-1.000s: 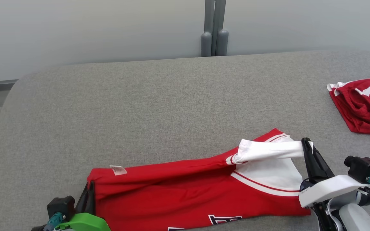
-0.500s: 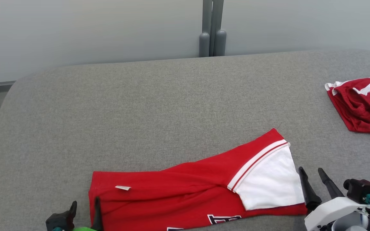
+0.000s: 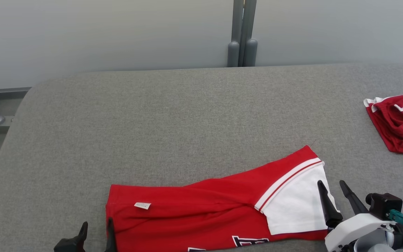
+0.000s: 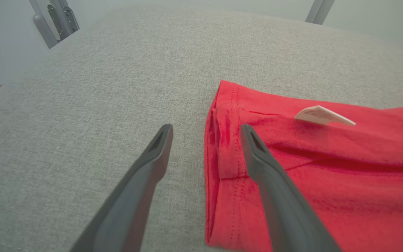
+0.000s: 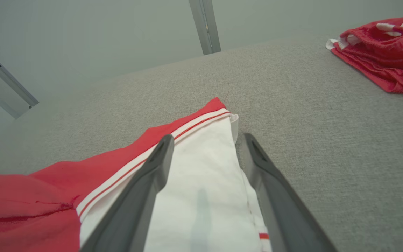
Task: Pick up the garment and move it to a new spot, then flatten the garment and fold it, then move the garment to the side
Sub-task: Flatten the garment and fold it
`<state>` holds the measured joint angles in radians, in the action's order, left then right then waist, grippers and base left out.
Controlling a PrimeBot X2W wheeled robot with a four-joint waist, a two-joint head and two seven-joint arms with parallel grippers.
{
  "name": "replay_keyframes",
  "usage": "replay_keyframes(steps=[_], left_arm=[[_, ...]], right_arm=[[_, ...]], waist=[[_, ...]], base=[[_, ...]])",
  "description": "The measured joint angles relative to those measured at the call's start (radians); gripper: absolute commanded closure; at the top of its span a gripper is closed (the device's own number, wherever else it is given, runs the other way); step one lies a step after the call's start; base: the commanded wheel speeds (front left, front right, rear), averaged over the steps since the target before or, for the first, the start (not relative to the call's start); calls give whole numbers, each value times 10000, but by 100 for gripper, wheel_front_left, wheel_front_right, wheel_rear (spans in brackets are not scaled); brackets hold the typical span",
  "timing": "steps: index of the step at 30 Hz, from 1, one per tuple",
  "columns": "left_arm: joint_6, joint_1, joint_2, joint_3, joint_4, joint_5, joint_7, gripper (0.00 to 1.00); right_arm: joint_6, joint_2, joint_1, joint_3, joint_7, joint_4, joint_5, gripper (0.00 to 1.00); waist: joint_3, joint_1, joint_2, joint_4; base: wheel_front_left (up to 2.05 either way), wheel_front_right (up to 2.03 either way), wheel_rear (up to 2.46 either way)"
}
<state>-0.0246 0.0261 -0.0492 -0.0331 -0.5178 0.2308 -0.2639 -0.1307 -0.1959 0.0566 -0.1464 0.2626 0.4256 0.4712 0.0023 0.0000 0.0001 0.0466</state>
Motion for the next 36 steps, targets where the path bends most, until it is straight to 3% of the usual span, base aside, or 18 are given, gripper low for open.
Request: replay_keyframes(steps=[18,30,33,34,36], left_arm=[[-19,-217,-2,-368,504,-211,0,0],[-33,-247,0,-318,487,-295,0,0],[-61,-249,0,-324,487,-307,0,0],[-63,-250,0,-324,487,-307,0,0],[-73,-249,0,-330,487,-309,0,0]], right_arm=[[-2,-215,1327,280,0,2755,-150,0],[52,-290,2017,-1283,132,4266,828,0],[67,-351,2103,-1655,142,4399,1225,91],[65,-376,2126,-1753,148,4429,1354,100],[48,-382,2155,-1950,151,4487,1582,100]], waist=[[647,0,0,894],[877,0,0,1244],[867,0,0,1234],[855,0,0,1231],[816,0,-1,1224]], base=[[0,0,0],[0,0,0],[0,0,0],[0,0,0],[0,0,0]])
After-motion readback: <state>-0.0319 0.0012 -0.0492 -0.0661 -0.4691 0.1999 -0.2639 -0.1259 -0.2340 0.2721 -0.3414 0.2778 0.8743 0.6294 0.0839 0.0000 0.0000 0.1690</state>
